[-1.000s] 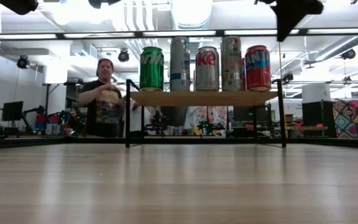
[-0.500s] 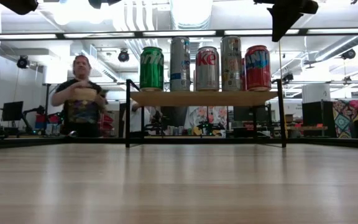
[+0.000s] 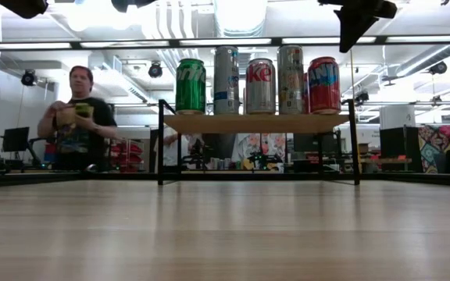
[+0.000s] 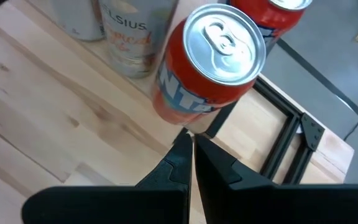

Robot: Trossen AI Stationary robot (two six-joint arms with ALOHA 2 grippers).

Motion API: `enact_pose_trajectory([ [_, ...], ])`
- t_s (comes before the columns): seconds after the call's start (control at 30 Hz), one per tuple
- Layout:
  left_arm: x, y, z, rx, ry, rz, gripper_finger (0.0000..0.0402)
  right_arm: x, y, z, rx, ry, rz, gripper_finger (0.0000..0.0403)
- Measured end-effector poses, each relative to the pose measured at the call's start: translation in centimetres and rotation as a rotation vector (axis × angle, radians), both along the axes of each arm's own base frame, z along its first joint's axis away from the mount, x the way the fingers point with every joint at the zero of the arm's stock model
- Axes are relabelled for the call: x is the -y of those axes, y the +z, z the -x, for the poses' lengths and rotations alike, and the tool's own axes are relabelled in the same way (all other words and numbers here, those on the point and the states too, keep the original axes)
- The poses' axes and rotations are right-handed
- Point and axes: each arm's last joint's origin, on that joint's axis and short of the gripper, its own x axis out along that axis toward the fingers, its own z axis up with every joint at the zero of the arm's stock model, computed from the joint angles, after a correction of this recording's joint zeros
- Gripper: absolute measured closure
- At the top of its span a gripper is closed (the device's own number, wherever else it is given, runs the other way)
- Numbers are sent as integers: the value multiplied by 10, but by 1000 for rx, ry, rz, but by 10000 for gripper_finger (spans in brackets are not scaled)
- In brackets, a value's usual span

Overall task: Place canned beverage on shelf
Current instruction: Put the orange soda can on the shelf aligned with the other orange soda cans

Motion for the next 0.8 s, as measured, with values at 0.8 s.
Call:
enact_pose_trajectory([
  [0.8, 0, 0, 0, 0, 0, 0, 20, 4, -3, -4, 12, -31, 135, 394],
])
